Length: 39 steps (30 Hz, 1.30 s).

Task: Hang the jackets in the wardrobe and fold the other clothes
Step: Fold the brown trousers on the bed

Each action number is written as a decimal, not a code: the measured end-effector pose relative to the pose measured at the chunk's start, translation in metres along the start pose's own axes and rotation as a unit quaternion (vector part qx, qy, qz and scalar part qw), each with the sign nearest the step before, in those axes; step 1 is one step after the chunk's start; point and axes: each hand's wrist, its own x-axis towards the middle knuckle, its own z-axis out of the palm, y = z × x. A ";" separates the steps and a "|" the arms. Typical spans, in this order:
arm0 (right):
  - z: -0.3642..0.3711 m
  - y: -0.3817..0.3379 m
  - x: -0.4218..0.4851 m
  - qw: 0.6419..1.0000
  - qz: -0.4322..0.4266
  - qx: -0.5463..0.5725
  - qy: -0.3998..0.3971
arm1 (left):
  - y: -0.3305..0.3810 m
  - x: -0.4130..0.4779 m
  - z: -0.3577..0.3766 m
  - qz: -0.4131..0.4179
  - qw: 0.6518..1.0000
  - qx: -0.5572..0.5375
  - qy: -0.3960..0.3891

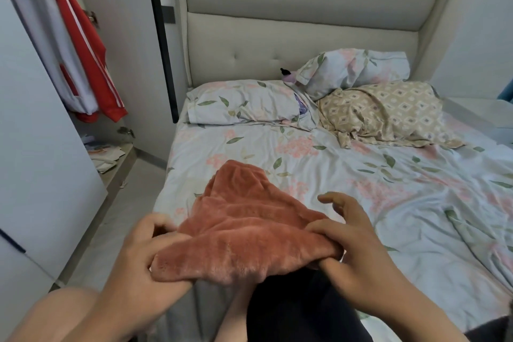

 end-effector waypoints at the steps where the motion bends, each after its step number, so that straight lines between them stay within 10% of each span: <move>1: -0.002 -0.002 0.003 0.999 0.005 0.043 -0.005 | 0.002 0.003 -0.002 0.003 1.000 -0.018 -0.011; 6: 0.008 0.005 0.030 0.950 0.128 0.286 -0.010 | -0.006 0.029 0.005 -0.077 0.980 -0.183 0.014; 11: 0.034 0.030 0.053 0.948 0.134 0.234 -0.169 | -0.025 0.064 0.020 -0.147 0.950 -0.261 0.090; 18: 0.081 0.053 0.092 0.910 0.243 0.334 -0.028 | -0.057 0.098 0.044 -0.225 0.869 -0.437 0.048; 24: 0.106 0.073 0.120 0.844 0.349 0.407 -0.018 | -0.112 0.079 0.079 -0.322 0.917 -0.200 -0.123; 33: 0.126 0.106 0.116 0.880 0.255 0.287 -0.278 | -0.140 0.115 0.104 -0.388 0.851 -0.352 0.037; 36: 0.133 0.115 0.121 0.910 0.269 0.268 -0.169 | -0.146 0.125 0.107 -0.386 0.827 -0.409 -0.015; 39: 0.136 0.127 0.126 0.858 0.348 0.373 -0.063 | -0.154 0.131 0.103 -0.372 0.812 -0.428 -0.137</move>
